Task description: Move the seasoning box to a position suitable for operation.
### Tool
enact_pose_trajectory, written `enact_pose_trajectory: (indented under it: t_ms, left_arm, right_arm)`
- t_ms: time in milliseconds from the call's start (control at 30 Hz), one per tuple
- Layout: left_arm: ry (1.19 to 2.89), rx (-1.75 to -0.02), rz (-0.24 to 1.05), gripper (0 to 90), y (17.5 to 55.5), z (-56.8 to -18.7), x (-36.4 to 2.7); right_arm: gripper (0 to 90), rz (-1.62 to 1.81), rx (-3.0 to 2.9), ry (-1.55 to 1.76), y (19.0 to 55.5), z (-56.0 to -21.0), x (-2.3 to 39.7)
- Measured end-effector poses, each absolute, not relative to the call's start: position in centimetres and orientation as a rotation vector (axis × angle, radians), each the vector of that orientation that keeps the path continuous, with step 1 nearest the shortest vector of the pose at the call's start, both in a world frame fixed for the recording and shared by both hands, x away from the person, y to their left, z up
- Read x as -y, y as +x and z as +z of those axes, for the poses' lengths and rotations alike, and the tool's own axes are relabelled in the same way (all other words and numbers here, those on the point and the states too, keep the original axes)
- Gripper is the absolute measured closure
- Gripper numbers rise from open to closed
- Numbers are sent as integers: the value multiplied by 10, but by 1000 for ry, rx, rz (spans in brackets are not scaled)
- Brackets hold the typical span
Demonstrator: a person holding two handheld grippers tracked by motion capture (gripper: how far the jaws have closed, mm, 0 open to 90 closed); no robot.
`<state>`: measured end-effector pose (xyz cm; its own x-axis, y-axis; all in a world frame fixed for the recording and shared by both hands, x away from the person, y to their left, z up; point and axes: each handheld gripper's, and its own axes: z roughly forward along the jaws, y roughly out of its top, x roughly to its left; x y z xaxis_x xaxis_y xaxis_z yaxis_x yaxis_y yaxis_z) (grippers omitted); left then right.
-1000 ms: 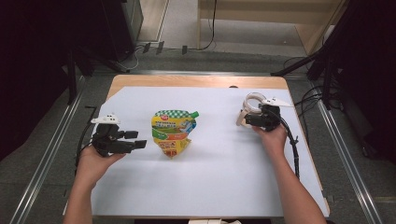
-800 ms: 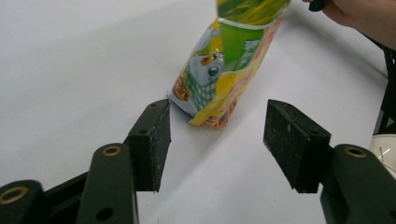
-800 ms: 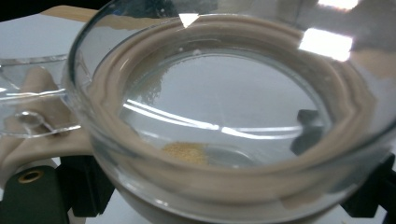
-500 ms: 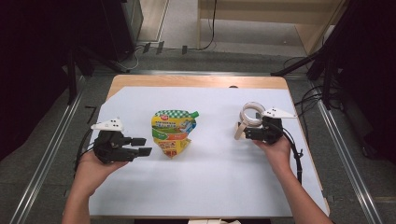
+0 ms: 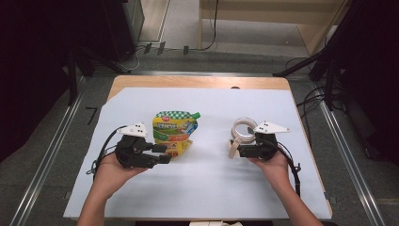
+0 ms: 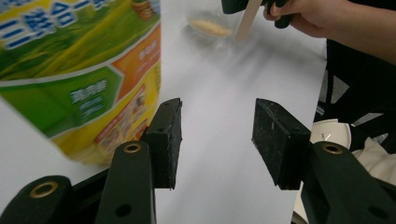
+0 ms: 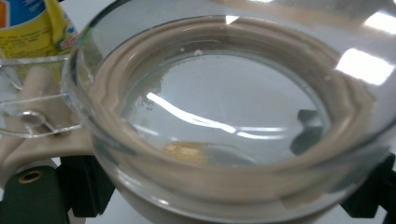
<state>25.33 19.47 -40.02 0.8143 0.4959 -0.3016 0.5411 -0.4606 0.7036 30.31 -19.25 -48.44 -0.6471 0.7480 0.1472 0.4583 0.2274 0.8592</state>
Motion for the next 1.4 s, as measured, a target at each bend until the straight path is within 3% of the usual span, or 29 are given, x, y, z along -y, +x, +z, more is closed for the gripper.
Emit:
enact_pose_trajectory:
  t_ms: [367, 800, 1133, 1367, 1400]
  left_arm:
    - [2156, -717, -100, 500, 253, -407, -161]
    - [2193, -656, -95, 526, 254, -413, -139]
    - [2203, -679, -119, 605, 258, -423, -128]
    - [2227, -666, -120, 729, 259, -433, -116]
    - [2230, -664, -120, 783, 258, -436, -113]
  right_arm:
    - [120, 1425, -2297, 1039, 285, -494, 160]
    - [119, 1410, -2334, 850, 264, -508, 140]
    - [101, 1406, -2368, 922, 264, -505, 143]
    - [143, 1437, -2413, 946, 255, -496, 165]
    - [181, 1439, -2422, 950, 249, -493, 172]
